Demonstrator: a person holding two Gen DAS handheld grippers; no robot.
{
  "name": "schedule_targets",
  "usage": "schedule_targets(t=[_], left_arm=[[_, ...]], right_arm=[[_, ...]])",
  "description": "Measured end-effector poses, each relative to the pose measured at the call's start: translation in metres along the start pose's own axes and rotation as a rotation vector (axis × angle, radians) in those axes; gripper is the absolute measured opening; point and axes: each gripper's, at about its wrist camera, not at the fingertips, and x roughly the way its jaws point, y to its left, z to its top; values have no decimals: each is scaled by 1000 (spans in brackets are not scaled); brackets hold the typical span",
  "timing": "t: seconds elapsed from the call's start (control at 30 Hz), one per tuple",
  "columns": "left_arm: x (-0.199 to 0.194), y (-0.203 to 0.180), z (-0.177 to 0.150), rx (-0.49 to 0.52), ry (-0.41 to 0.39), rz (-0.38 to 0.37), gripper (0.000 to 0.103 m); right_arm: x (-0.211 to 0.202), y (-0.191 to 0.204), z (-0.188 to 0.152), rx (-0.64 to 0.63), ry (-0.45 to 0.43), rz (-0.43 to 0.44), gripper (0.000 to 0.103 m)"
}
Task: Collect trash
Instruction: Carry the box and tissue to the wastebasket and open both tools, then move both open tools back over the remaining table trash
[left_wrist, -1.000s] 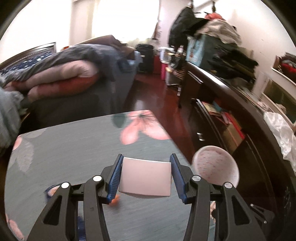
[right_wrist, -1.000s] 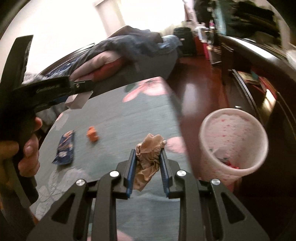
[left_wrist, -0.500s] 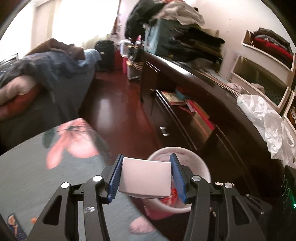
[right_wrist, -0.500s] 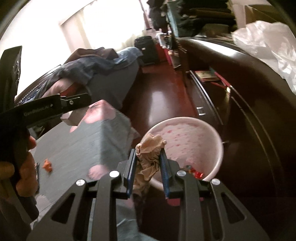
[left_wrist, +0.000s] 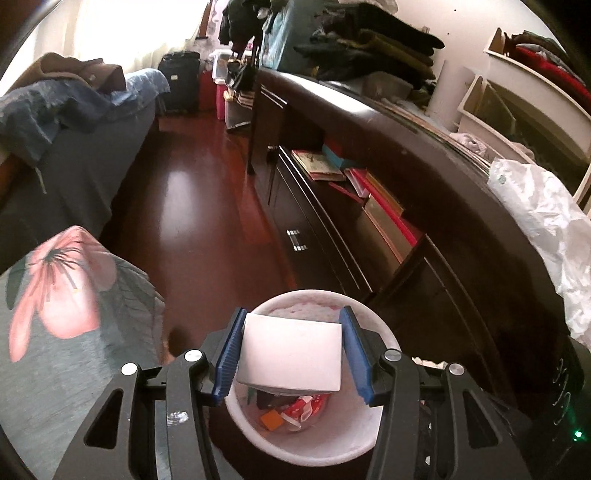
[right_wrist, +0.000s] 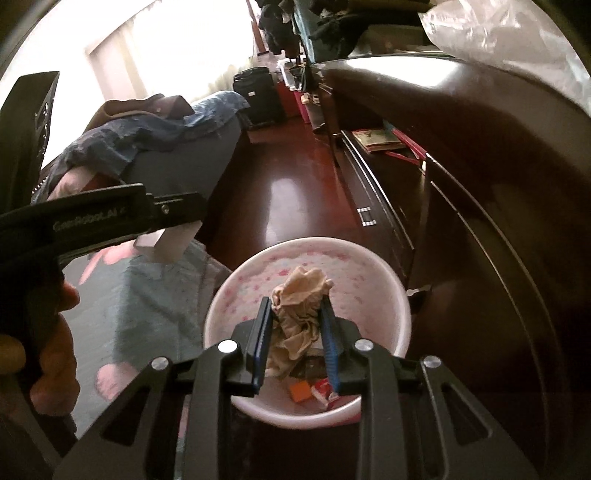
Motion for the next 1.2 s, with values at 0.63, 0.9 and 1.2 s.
schedule_targets(t=[0.63, 0.9, 1.2], left_arm=[[-14, 10, 0, -14, -59, 37, 88], [-56, 23, -22, -14, -89, 150, 90], [-109, 78, -69, -151, -98, 321, 91]], right_arm=[[20, -4, -6, -2, 15, -9, 61], [-20, 25, -16, -46, 0, 23, 71], [-66, 87, -36, -160, -6, 129, 74]])
